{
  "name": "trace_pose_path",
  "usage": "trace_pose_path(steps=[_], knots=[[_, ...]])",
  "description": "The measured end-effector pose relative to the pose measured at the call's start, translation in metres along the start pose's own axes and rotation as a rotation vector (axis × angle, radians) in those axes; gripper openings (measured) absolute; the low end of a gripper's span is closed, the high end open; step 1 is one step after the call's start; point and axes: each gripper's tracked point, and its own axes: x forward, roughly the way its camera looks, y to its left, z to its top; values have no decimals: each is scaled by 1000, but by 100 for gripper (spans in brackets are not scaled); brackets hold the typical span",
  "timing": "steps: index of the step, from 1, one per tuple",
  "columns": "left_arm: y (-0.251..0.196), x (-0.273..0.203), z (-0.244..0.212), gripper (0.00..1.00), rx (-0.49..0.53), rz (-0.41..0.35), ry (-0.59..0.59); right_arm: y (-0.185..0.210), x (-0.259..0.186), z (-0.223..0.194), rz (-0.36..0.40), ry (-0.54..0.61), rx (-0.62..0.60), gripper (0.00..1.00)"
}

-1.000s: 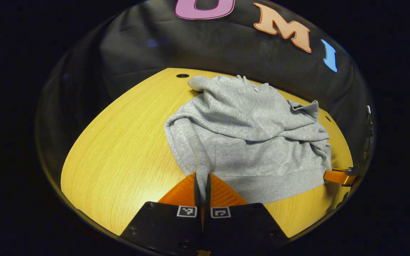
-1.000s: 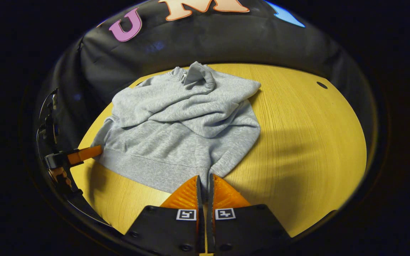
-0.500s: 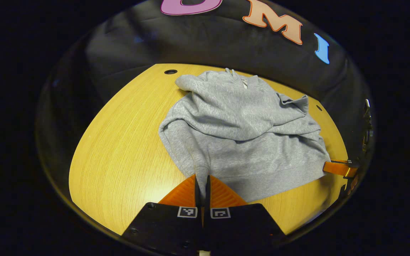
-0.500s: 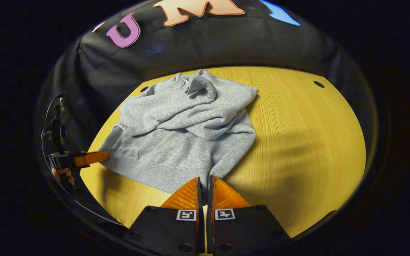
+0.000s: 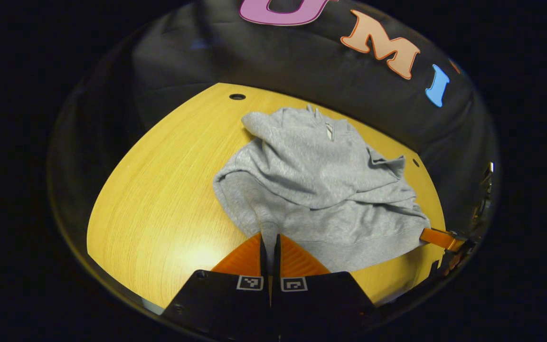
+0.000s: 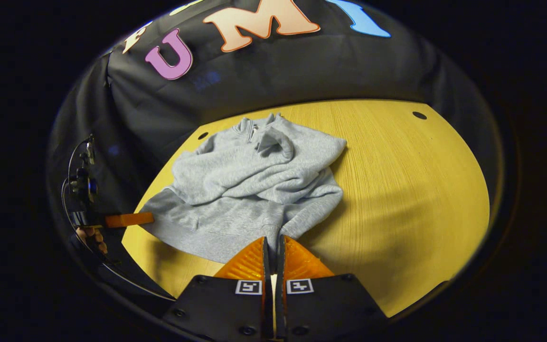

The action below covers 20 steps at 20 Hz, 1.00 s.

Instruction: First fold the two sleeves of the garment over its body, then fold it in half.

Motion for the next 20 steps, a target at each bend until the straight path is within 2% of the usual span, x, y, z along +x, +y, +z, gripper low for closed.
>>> trace_pose_path(steps=[7, 10, 17, 19, 20], knots=[[-6, -4, 49, 0, 30, -40, -44, 12, 1, 58, 30, -86, 91, 5], [-8, 1, 71, 0, 2, -67, -57, 12, -2, 84, 34, -111, 132, 5], [-4, 21, 116, 0, -51, -114, -30, 19, 14, 126, 43, -98, 238, 5], [-5, 26, 127, 0, -43, -128, -30, 19, 24, 135, 38, -97, 267, 2], [-4, 30, 130, 0, -33, -130, -21, 20, 29, 139, 37, -91, 281, 5]])
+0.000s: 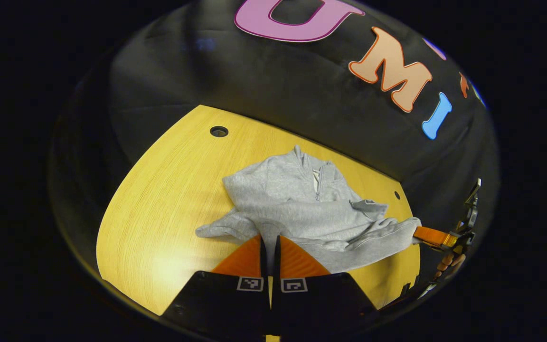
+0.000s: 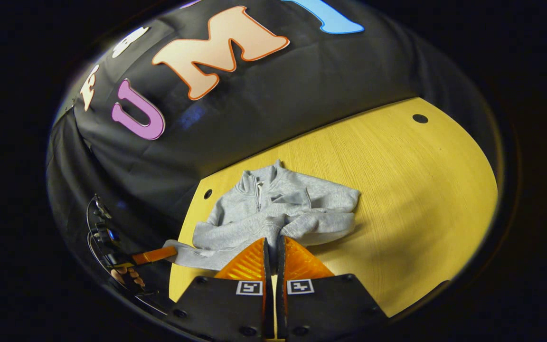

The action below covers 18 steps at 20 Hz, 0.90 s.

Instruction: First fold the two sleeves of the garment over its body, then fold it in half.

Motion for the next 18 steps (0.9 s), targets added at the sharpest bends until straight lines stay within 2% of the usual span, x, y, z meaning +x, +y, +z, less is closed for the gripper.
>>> trace_pose_path(steps=[1, 3, 4, 5, 7, 9, 10, 11, 14, 15, 16, 17, 18], knots=[[2, 5, 3, 0, 11, 0, 12, 2, 5, 3, -4, 3, 14, 2], [5, 13, 8, 0, 15, 7, 43, 0, 10, 4, -16, 23, 43, 5], [5, 18, 11, 0, 15, 7, 56, -1, 14, 4, -28, 34, 63, 2], [6, 24, 15, 0, 17, 6, 70, -2, 27, 6, -37, 48, 85, 5], [9, 35, 17, 0, 33, 8, 114, -5, 41, 8, -43, 66, 138, 2], [12, 50, 19, 0, 56, 12, 153, -11, 52, 10, -55, 80, 180, 5], [15, 59, 19, 0, 62, 19, 168, -14, 59, 10, -60, 83, 190, 2], [18, 65, 19, 0, 65, 22, 179, -17, 65, 8, -71, 87, 199, 5], [22, 84, 19, 0, 71, 31, 198, -26, 84, 6, -104, 94, 210, 4], [26, 90, 21, 1, 66, 44, 199, -27, 91, 3, -111, 102, 207, 4], [31, 96, 25, 3, 50, 62, 185, -28, 96, 4, -117, 104, 200, 8], [30, 101, 30, 12, 23, 63, 170, -29, 102, 6, -123, 104, 192, 6], [30, 106, 34, 17, 0, 63, 157, -29, 107, 9, -119, 98, 192, 13]])
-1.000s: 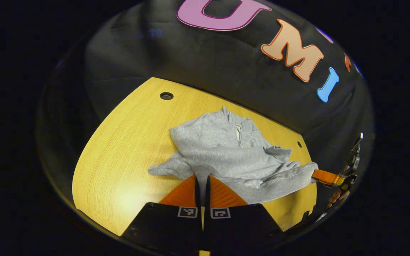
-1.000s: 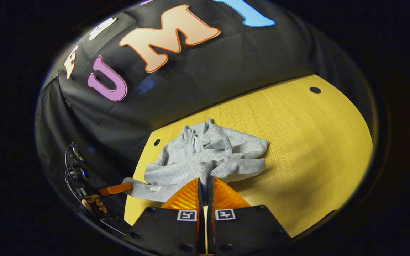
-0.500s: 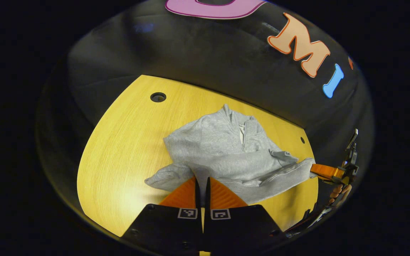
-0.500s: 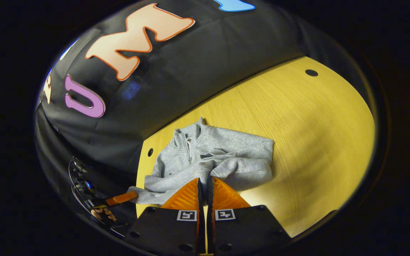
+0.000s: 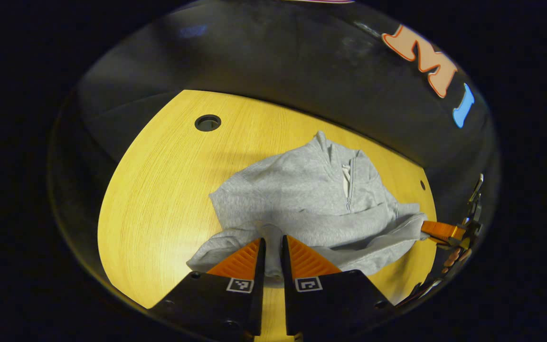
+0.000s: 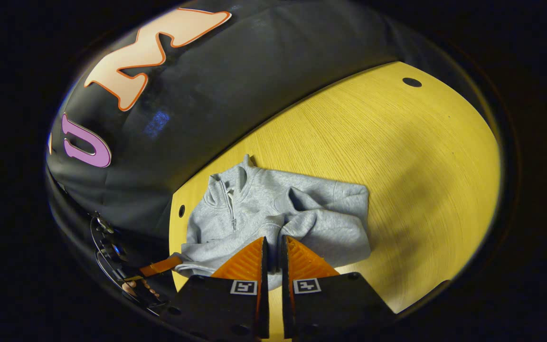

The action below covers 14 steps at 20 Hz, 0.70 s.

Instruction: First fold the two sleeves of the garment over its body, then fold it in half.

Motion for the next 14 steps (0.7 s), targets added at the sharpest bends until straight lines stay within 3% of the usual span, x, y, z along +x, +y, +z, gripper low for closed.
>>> trace_pose_path(steps=[1, 2, 3, 4, 5, 7, 9, 14], knots=[[0, 4, 4, 22, -11, 1, -15, 0, 4, 4, -8, -9, -1, 12], [1, 5, 7, 29, -7, 7, -24, 1, 6, 8, -8, -20, -1, 19], [2, 7, 11, 49, 11, 22, -38, 2, 10, 12, -12, -37, -6, 28], [4, 8, 17, 54, 29, 42, -56, 2, 11, 16, -15, -57, -17, 41], [5, 7, 25, 66, 41, 61, -87, 2, 9, 21, -20, -86, -38, 54], [3, -1, 49, 88, 46, 95, -190, 0, 5, 35, -44, -168, -104, 100], [0, -21, 73, 95, 55, 121, -312, 5, -13, 51, -47, -266, -176, 98], [-35, -105, 111, 96, 129, 120, -607, 31, -84, 82, -56, -560, -397, 98]])
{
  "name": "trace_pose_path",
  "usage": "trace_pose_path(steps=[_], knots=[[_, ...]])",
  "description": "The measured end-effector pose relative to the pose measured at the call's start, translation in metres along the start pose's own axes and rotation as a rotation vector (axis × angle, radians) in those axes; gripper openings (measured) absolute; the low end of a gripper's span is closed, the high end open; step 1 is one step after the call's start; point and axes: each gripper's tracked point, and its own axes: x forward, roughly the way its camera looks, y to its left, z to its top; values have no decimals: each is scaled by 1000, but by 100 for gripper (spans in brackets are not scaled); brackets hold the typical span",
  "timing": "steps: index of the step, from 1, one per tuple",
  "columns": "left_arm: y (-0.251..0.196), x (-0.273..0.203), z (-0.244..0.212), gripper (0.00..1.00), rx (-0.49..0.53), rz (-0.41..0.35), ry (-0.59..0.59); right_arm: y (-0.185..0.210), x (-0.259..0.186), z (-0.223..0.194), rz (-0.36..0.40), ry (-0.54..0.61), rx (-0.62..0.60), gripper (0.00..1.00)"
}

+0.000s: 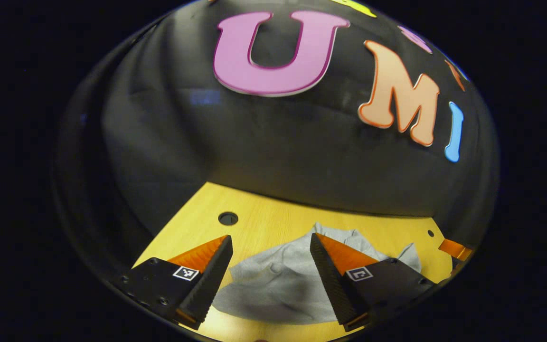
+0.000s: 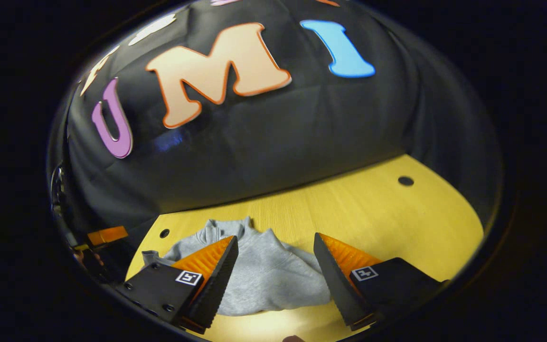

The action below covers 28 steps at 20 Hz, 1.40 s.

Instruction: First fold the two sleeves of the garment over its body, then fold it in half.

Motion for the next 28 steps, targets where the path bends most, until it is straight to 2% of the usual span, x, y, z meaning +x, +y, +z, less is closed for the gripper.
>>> trace_pose_path(steps=[2, 3, 6, 11, 16, 21, 28], knots=[[-11, -27, 19, 96, 42, -10, -80, 14, -27, 21, 23, -105, -83, 98], [-16, -41, 27, 96, 64, -12, -116, 20, -39, 29, 30, -146, -118, 94], [-31, -83, 41, 95, 97, -29, -213, 30, -78, 50, 20, -284, -206, 98], [-48, -129, 37, 95, 181, -42, -328, 45, -131, 60, 46, -428, -236, 98], [-56, -144, 14, 95, 116, -61, -289, 40, -154, 52, 75, -435, -233, 99], [-41, -152, 20, 95, 178, -29, -297, 36, -163, 53, 68, -439, -228, 99], [-34, -160, 32, 95, 196, -3, -327, 47, -170, 51, 98, -440, -227, 99]])
